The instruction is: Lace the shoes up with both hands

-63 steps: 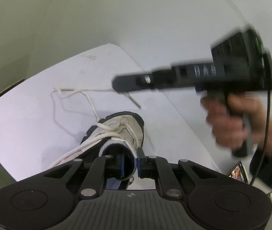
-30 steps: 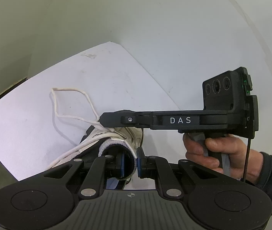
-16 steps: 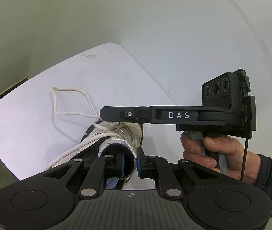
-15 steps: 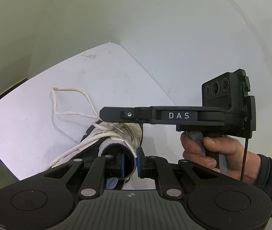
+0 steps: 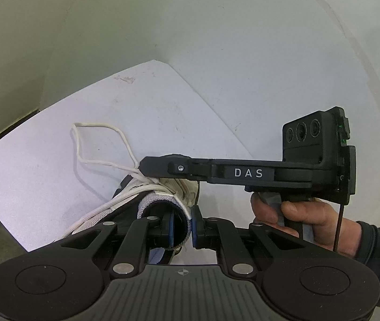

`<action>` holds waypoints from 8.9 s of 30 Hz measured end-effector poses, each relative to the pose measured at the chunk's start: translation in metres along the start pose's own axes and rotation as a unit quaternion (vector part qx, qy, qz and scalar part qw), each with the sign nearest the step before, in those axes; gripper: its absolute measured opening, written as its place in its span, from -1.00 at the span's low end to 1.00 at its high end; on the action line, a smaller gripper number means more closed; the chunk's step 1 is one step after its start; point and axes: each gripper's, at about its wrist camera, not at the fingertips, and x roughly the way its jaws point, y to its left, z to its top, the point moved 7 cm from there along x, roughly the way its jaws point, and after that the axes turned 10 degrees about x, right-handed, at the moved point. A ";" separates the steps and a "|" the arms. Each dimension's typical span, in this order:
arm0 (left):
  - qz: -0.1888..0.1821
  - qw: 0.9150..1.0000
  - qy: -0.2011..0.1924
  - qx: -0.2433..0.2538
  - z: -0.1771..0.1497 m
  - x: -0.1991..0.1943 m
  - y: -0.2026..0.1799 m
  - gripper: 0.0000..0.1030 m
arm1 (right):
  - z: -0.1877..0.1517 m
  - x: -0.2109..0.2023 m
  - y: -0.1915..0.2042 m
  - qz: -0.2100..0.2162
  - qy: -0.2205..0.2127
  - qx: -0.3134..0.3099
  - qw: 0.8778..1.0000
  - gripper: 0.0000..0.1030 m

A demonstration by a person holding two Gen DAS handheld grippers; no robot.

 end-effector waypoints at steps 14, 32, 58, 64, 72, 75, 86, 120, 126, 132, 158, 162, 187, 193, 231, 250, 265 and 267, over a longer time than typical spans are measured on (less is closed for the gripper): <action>0.001 1.000 0.000 0.000 0.005 -0.013 0.008 -0.83 | -0.007 -0.008 0.000 0.002 -0.015 -0.022 1.000 -1.00; -0.008 0.999 -0.005 -0.035 0.004 -0.020 0.019 -0.83 | -0.012 -0.045 -0.002 0.014 0.009 -0.007 1.000 -0.84; 0.081 0.996 0.015 0.018 -0.012 -0.041 0.004 -0.74 | -0.144 -0.064 0.018 -0.043 0.139 -0.165 0.975 -0.76; 0.170 0.983 0.034 0.063 -0.036 -0.080 -0.016 -0.40 | -0.078 -0.066 -0.001 -0.048 0.025 -0.042 0.998 -0.44; 0.207 0.975 0.025 0.078 -0.047 -0.135 -0.015 -0.04 | -0.071 -0.036 -0.003 -0.010 -0.006 0.055 0.998 -0.99; 0.215 0.973 0.022 0.085 -0.053 -0.163 -0.005 -0.02 | -0.097 -0.044 0.009 -0.028 -0.034 0.059 0.997 -1.00; 0.194 0.977 0.026 0.085 -0.094 -0.220 0.033 0.01 | -0.222 -0.040 0.052 -0.093 -0.037 0.081 0.992 -1.00; 0.187 0.982 -0.003 0.035 -0.131 -0.294 0.053 0.12 | -0.121 -0.035 0.001 -0.070 -0.217 0.263 0.938 -1.00; 0.179 0.983 -0.001 0.043 -0.124 -0.289 0.055 0.12 | -0.143 -0.047 0.015 -0.061 -0.213 0.245 0.944 -1.00; 0.171 0.984 0.010 0.052 -0.126 -0.284 0.061 0.12 | -0.196 -0.060 0.043 -0.067 -0.201 0.215 0.953 -1.00; 0.138 0.988 0.032 0.061 -0.156 -0.255 0.061 0.13 | -0.260 -0.080 0.154 -0.179 -0.151 0.036 0.972 0.10; 0.143 0.987 0.031 0.061 -0.151 -0.242 0.056 0.21 | -0.249 -0.080 0.157 -0.268 -0.164 -0.049 0.948 0.90; 0.257 0.962 0.002 0.091 -0.025 -0.125 0.023 0.47 | -0.072 -0.057 0.007 -0.188 -0.145 0.101 0.966 0.71; 0.199 0.977 0.069 -0.042 -0.045 -0.080 0.040 0.46 | -0.070 -0.042 -0.056 -0.091 -0.097 0.252 0.959 0.71; 0.121 0.991 0.046 0.027 0.004 -0.129 0.066 0.49 | -0.149 0.020 0.020 -0.081 0.003 0.020 0.997 -0.34; 0.127 0.989 0.047 0.056 0.029 -0.104 0.016 0.48 | -0.052 -0.104 -0.044 -0.172 -0.186 0.040 0.967 -0.97; 0.149 0.984 0.078 0.056 0.018 -0.083 -0.007 0.48 | -0.082 -0.099 -0.037 -0.199 -0.050 -0.204 0.957 0.08; 0.157 0.982 0.084 0.062 0.014 -0.079 -0.008 0.47 | -0.089 -0.078 -0.027 -0.180 -0.011 -0.263 0.948 0.08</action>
